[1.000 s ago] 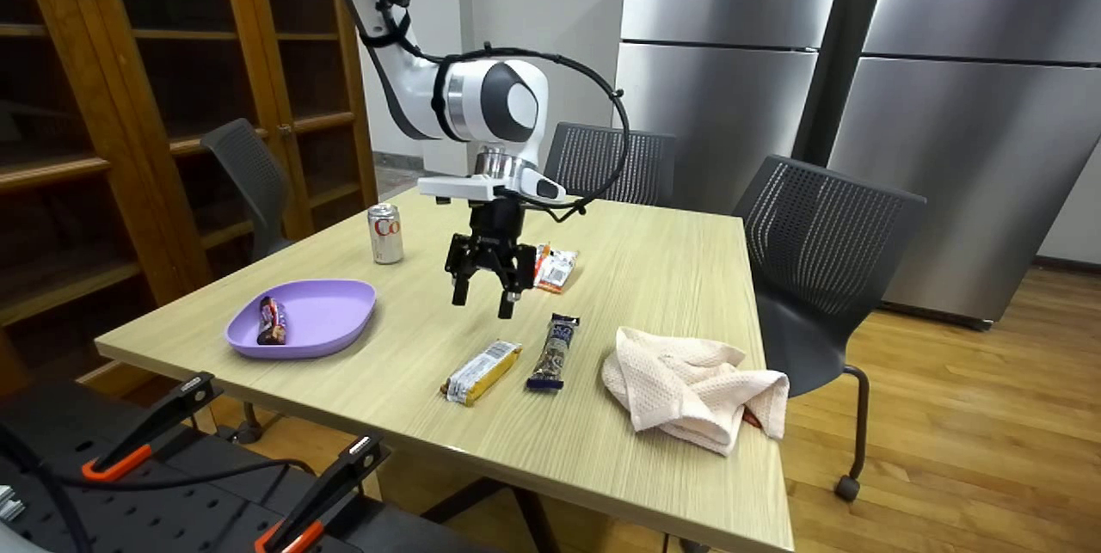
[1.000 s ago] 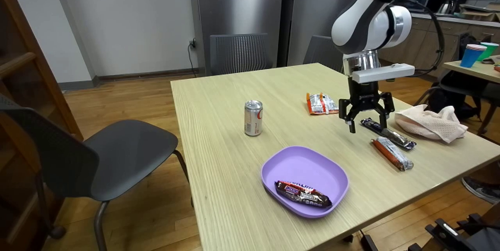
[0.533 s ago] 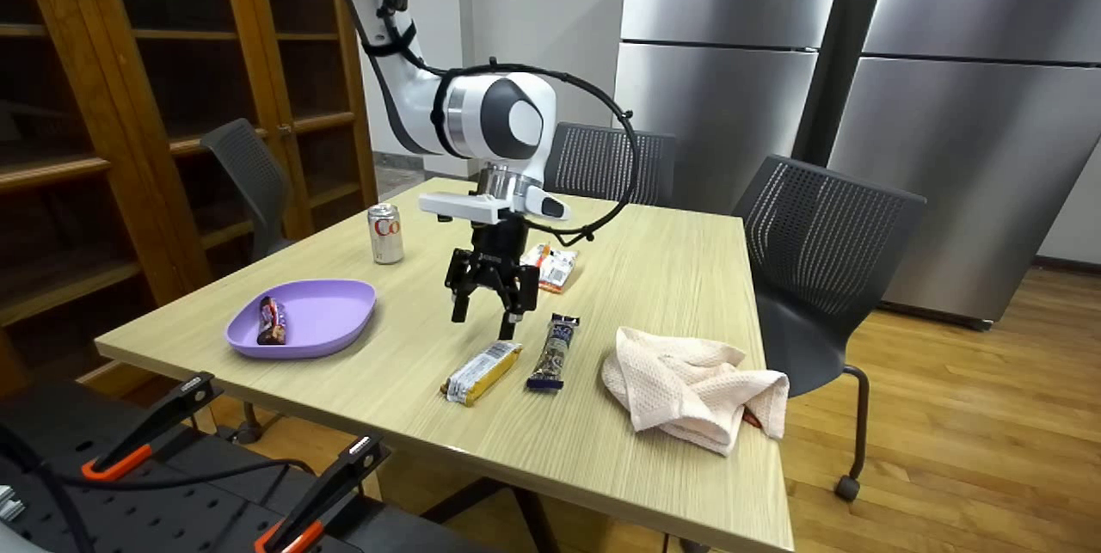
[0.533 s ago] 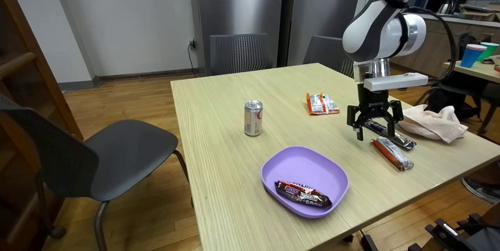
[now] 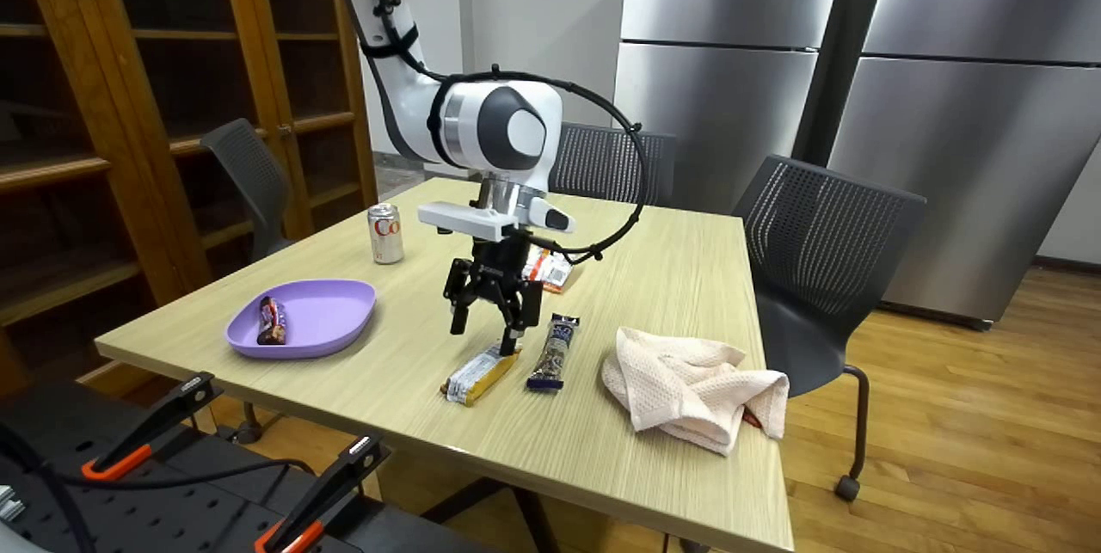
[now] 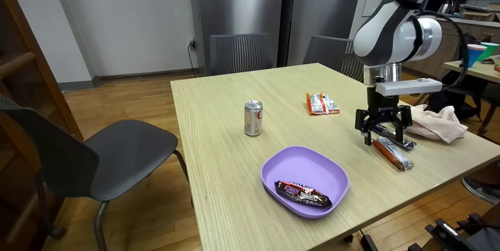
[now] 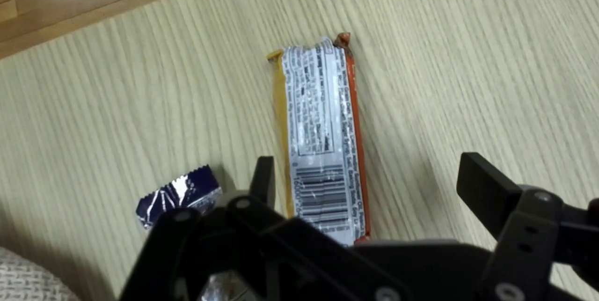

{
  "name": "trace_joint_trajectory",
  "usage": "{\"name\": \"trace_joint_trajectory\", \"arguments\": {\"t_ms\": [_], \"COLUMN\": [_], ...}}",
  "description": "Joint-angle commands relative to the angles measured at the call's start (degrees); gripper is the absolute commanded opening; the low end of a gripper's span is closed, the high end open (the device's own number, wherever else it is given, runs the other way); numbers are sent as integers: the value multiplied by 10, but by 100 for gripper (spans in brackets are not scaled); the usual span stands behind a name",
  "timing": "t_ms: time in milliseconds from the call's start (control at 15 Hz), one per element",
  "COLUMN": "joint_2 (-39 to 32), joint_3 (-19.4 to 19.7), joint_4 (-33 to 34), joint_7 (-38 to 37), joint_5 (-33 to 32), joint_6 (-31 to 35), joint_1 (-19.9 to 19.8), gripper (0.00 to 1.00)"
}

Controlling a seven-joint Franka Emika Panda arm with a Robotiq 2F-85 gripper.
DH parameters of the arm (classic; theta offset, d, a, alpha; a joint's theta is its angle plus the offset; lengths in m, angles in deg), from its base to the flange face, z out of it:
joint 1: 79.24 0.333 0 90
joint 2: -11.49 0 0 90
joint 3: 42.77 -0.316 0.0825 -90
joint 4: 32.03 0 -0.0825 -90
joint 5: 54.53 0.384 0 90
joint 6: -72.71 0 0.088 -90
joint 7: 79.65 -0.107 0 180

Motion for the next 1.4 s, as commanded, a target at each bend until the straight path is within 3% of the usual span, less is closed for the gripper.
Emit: {"name": "trace_joint_trajectory", "arguments": {"t_ms": [0,800,867,1000,1333], "joint_2": [30,45,46,50,63], "joint_3": [-12,-27,-28,-28,-29], "joint_4": [-44,-92,-95,-101,-115], "joint_7": [44,136,139,144,148], "joint_5": [18,41,40,39,37], "joint_6": [32,85,87,90,97], "joint_1": [-23,-60,-60,-59,-56], "gripper": [100,100,75,68,26]}}
